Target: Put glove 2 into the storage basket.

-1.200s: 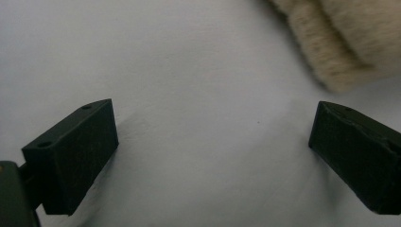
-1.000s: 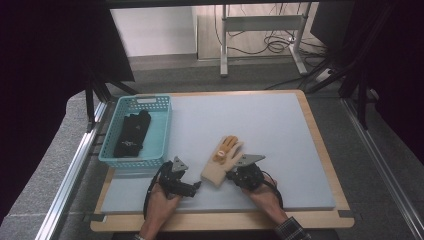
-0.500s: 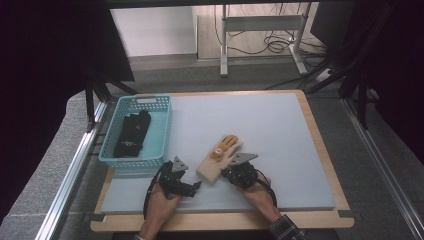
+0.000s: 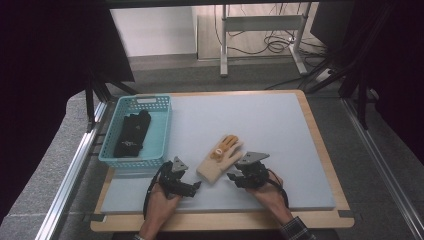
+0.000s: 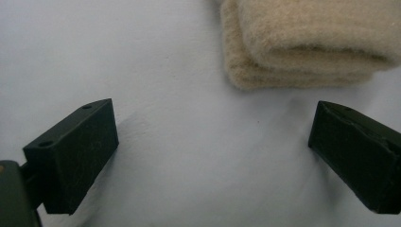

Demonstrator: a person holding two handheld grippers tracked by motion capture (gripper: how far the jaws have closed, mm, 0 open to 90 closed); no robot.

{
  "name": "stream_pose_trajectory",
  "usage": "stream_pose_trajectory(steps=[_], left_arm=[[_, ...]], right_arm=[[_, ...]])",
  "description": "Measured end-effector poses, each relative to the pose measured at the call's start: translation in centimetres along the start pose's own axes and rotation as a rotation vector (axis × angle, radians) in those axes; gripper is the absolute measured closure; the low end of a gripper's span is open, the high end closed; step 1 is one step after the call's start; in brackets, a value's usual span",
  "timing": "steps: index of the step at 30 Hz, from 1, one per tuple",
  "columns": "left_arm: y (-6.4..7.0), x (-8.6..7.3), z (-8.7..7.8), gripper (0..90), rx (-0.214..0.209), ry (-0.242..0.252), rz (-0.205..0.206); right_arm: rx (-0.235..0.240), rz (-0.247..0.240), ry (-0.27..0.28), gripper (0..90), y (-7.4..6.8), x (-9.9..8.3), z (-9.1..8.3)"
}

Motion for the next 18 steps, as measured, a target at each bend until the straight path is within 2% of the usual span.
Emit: stream_pose_trajectory(steps=[7,11,14,18], left_arm=[[0.0,0.0,0.0,2.5,0.000,0.000,0.000],[0.0,0.0,0.0,2.5,0.000,0.000,0.000],[0.0,0.0,0.0,2.5,0.000,-0.001,0.000],[0.0,0.0,0.0,2.5,0.002,0.003,-0.004]], right_arm=[[-0.075,0.035,0.008,31.6,2.6,-0.6,-2.5],[-0.122,0.056,0.032,26.7,4.2,-1.0,-4.2],[-0.140,0.077,0.050,24.2,5.2,-1.3,-5.2],[-0.172,0.094,0.044,21.8,6.6,-2.2,-6.6]])
Point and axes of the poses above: each handheld gripper's, and its own axes: z roughly forward along the jaws, x roughly out of its top, y roughly to its right, the point moved 8 cm from there along z, roughly forward along the jaws, and after that the axes turned 13 degrees about y, right-handed, at the moved point
